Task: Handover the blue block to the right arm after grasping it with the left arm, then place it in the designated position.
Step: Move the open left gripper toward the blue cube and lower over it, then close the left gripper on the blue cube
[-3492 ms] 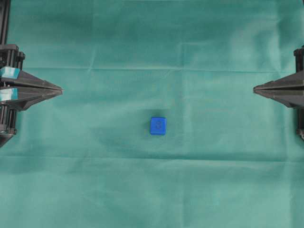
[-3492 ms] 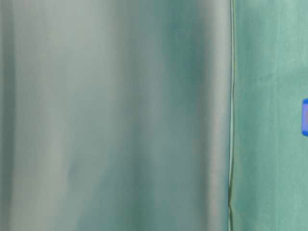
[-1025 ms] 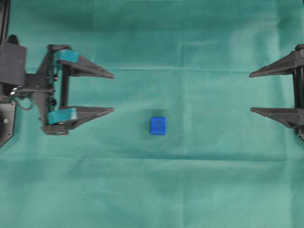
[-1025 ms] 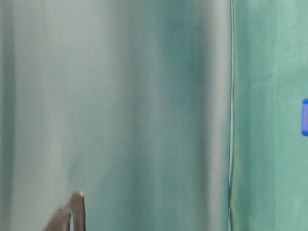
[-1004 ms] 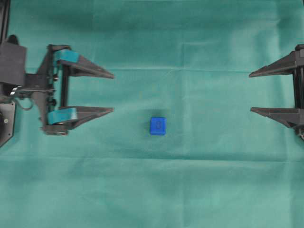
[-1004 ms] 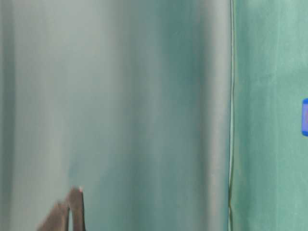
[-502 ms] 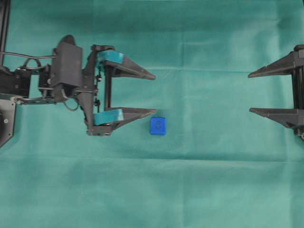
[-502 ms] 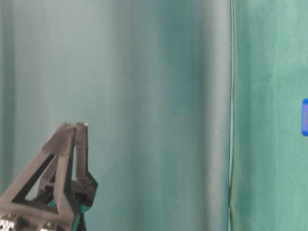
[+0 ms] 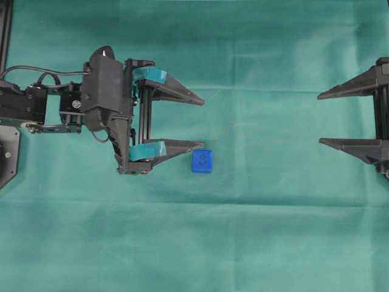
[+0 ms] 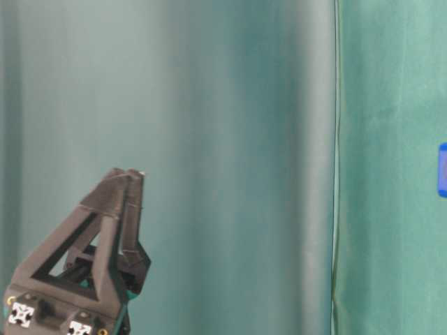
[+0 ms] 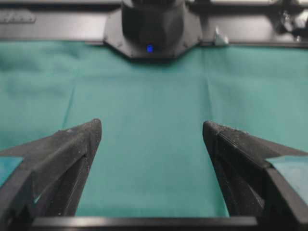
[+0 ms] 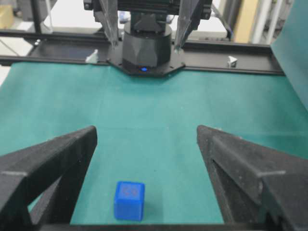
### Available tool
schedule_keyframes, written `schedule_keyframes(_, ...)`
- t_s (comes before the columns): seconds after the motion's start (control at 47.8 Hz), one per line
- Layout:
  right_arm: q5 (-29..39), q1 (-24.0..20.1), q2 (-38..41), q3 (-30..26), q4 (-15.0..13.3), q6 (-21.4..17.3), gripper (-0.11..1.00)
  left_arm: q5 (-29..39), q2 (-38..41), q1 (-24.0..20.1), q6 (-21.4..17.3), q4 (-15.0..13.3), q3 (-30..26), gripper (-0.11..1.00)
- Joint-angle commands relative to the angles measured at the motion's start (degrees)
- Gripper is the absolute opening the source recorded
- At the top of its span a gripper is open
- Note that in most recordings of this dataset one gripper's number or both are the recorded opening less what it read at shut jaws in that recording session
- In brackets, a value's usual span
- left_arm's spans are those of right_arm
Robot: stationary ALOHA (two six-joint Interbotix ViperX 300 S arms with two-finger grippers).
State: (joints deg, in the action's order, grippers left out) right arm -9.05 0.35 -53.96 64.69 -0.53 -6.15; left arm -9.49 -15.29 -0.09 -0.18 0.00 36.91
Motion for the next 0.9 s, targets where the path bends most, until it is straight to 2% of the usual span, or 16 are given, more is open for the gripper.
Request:
schedule_keyframes(0.0, -0.18, 0.09, 0.35, -1.14, -0.09, 0.09, 0.94, 5.19, -0.18, -0.09, 0.18, 0.09, -2.99, 1.00)
schedule_keyframes(0.586, 0.00, 0.09, 0.88, -1.14, -0.09, 0.09, 0.94, 45.53, 8.61, -0.09, 0.26, 0.18, -21.71, 1.00)
schedule_keyframes(0.69, 0.53, 0.09, 0.97, -1.14, -0.09, 0.09, 0.94, 49.04, 10.20, -0.09, 0.18, 0.35, -24.26, 1.00)
schedule_keyframes(0.878, 0.79, 0.09, 0.97, -1.23, -0.09, 0.09, 0.94, 48.87, 10.37, -0.09, 0.09, 0.44, -24.70, 1.00)
